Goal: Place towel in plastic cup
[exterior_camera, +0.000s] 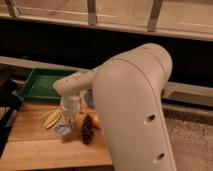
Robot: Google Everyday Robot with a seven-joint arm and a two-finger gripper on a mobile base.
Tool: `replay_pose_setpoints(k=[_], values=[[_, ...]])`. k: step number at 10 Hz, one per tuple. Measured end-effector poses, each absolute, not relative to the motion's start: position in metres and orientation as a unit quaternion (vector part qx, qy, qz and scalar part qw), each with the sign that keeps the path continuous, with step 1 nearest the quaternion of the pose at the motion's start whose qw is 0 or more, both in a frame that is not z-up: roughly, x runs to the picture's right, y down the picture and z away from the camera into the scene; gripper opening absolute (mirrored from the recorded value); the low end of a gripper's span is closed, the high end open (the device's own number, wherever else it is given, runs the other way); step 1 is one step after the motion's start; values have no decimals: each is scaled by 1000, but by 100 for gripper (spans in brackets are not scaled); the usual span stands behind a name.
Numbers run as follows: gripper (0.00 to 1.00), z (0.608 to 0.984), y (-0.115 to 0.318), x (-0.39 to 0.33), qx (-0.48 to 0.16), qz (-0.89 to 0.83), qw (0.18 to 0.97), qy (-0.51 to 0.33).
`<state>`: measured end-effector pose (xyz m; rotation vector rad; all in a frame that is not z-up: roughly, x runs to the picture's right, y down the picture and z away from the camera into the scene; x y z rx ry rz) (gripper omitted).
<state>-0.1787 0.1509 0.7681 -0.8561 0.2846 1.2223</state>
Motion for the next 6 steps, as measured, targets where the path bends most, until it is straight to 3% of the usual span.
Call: replay_pose_setpoints(k=[4,6], values=[[0,779,60,-114,-327,609,716,98],[0,780,54,-110,-322,613,715,94]])
